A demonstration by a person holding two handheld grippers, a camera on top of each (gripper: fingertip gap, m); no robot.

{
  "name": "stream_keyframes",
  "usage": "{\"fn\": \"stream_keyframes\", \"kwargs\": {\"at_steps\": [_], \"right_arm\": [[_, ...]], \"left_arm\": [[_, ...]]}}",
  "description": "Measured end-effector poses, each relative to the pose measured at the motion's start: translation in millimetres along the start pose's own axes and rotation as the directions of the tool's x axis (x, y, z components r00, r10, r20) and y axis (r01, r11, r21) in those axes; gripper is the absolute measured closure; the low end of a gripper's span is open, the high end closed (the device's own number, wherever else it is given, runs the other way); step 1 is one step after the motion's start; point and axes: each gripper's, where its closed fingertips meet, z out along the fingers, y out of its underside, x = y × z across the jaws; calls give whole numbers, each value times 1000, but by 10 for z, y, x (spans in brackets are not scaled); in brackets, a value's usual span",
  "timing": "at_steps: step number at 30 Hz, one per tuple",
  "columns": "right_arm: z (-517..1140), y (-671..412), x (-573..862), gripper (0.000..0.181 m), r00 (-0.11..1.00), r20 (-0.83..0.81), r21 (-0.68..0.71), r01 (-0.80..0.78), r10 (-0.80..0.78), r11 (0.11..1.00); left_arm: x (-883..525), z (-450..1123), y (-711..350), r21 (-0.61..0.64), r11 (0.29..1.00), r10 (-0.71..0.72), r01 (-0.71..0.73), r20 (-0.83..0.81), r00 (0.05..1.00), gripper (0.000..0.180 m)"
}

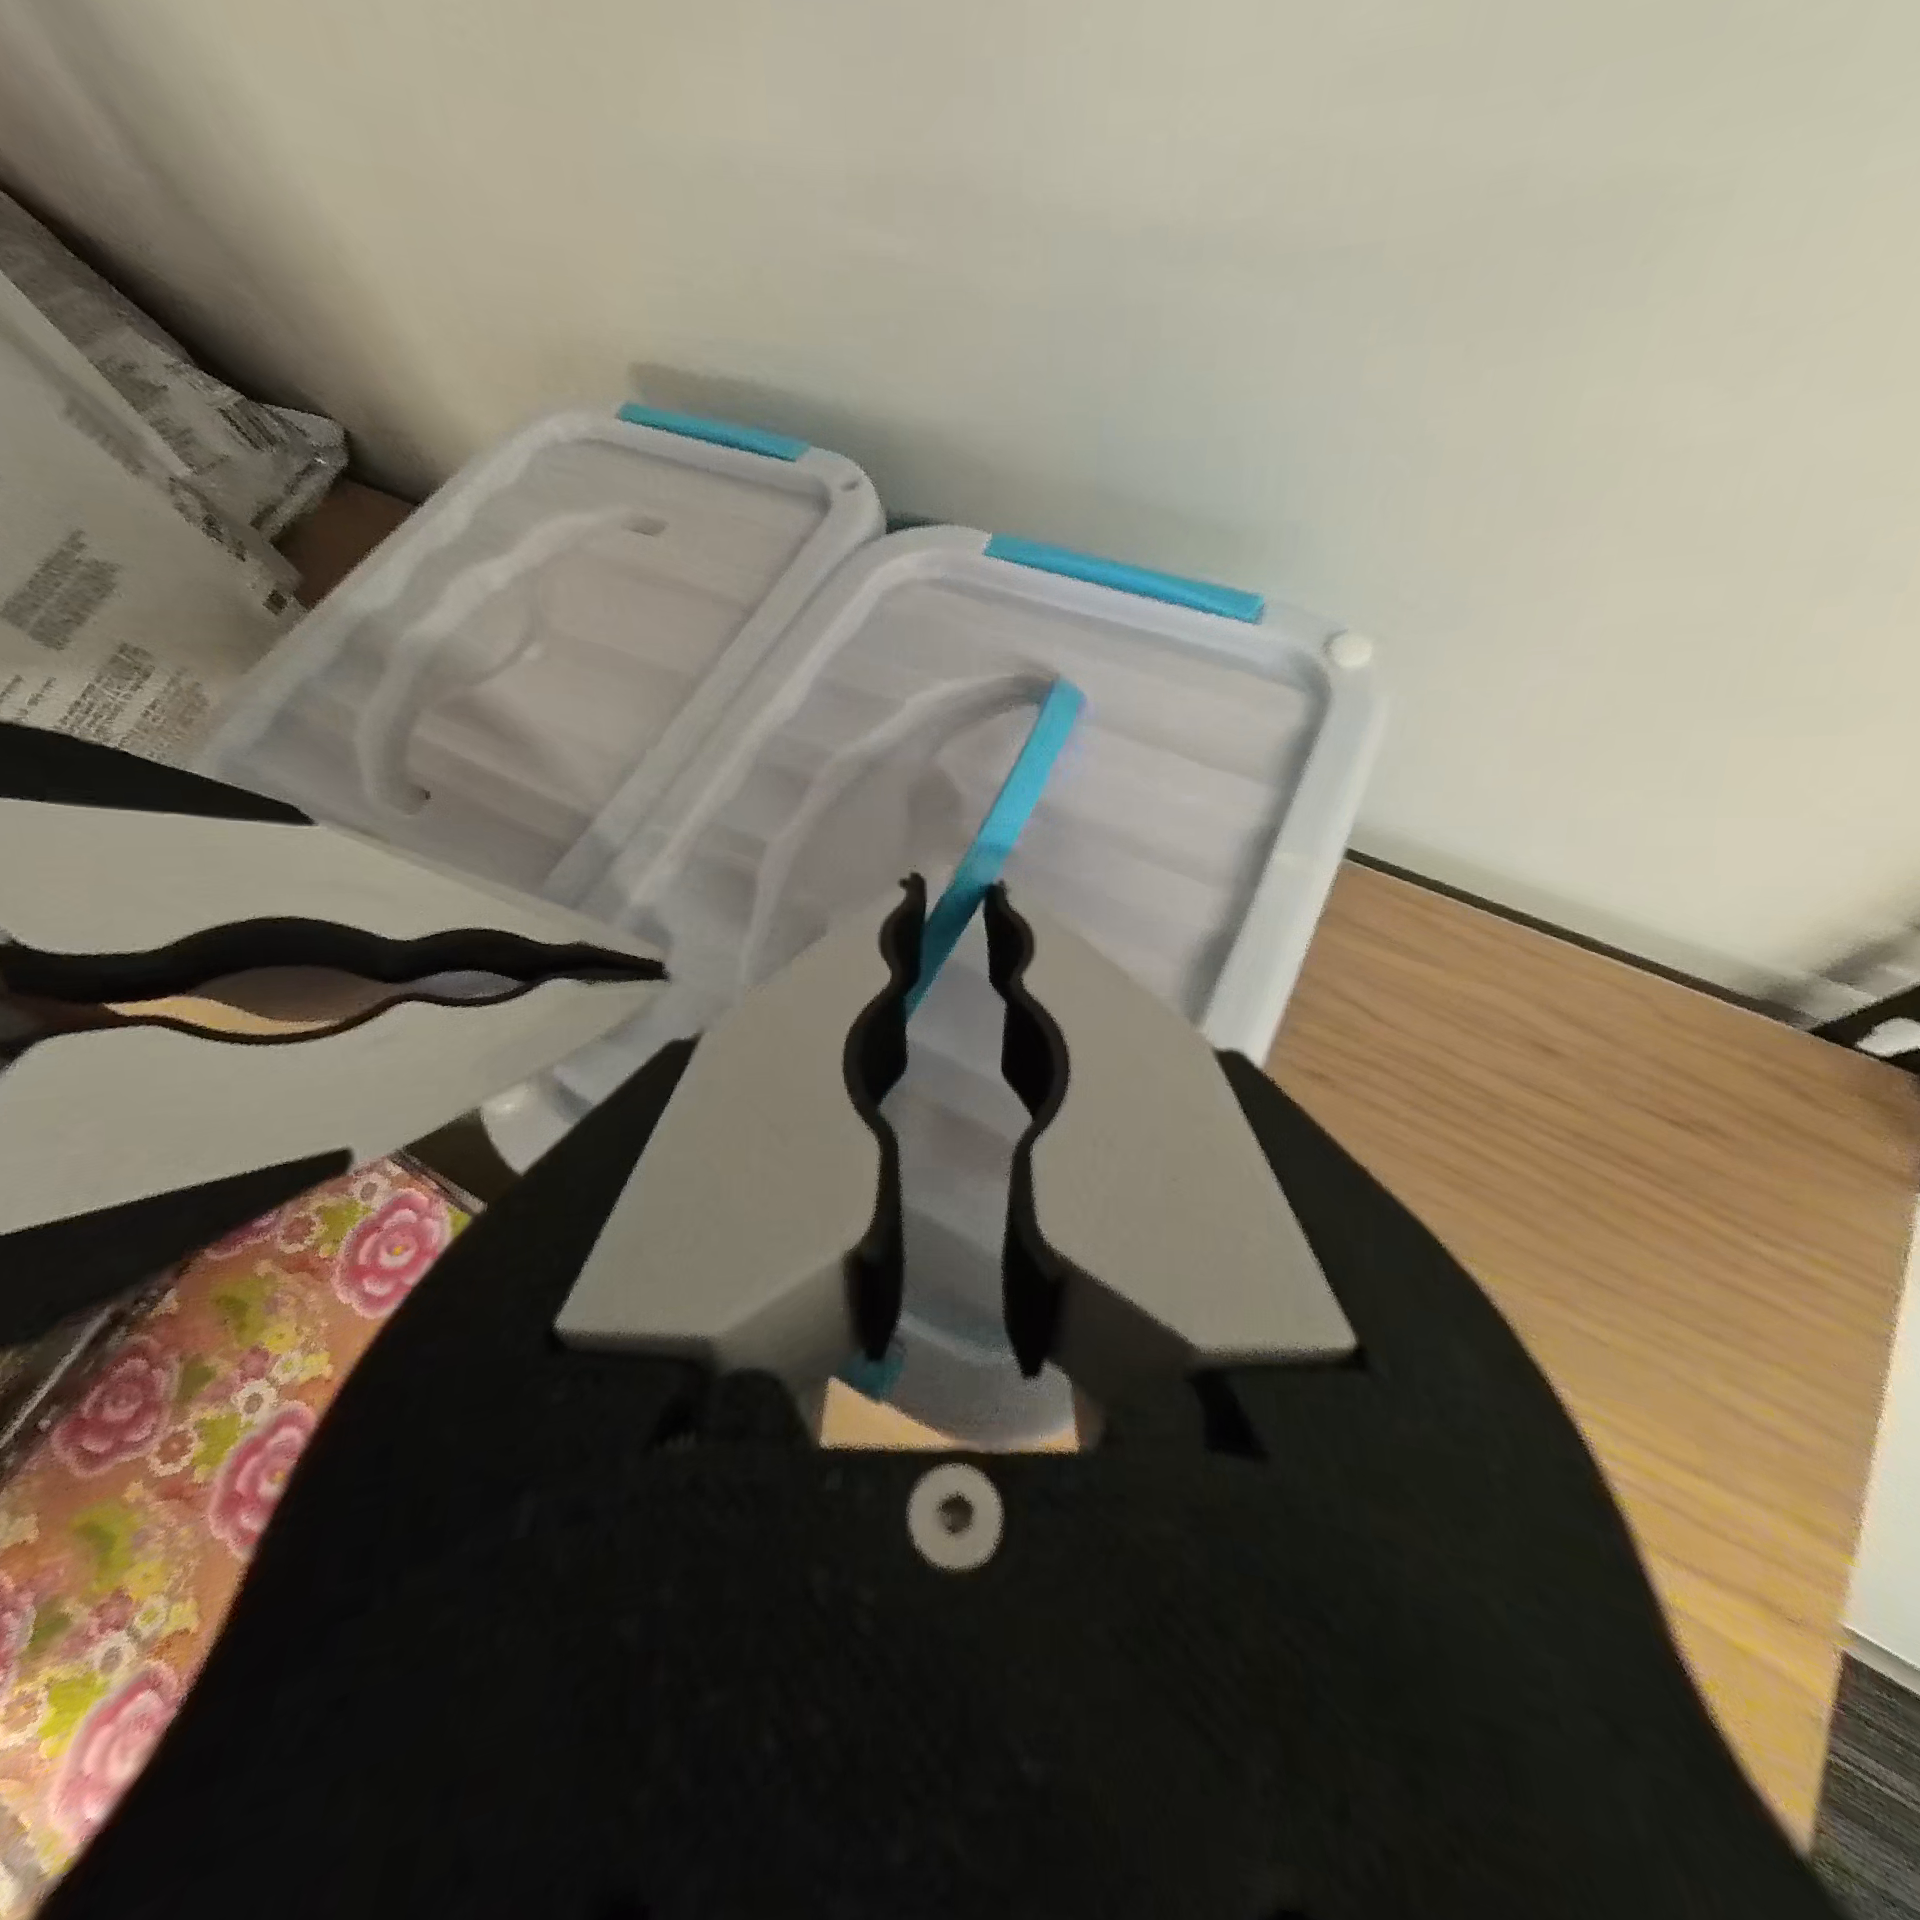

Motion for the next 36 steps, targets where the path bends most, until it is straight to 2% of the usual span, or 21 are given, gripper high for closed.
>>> {"fn": "stream_keyframes", "kwargs": {"at_steps": [3, 8, 14, 21, 27, 36], "right_arm": [[64, -56, -188, 172, 997, -10, -2, 77, -77, 997], [284, 60, -382, 175, 982, -53, -81, 179, -183, 981], [100, -71, -272, 176, 995, -21, -24, 98, -98, 995], [-64, -57, 58, 181, 997, -73, -18, 30, -31, 999], [13, -144, -188, 181, 992, -66, 12, 113, -112, 994], [155, -59, -398, 181, 989, -11, -18, 151, -151, 988]], "left_arm": [[-2, 2, 0, -1, 1000, 3, -3, 4, 1000, 179], [-1, 3, 1, -1, 1000, 4, -4, 6, 1000, 179], [1, 3, 1, 1, 1000, 1, -1, 2, 1000, 179], [3, 4, 0, 0, 1000, 6, -6, 10, 1000, 179], [4, 4, -2, 1, 1000, 9, -9, 12, 1000, 179], [4, 6, 1, 5, 1000, 9, -9, 8, 1000, 179]]}}
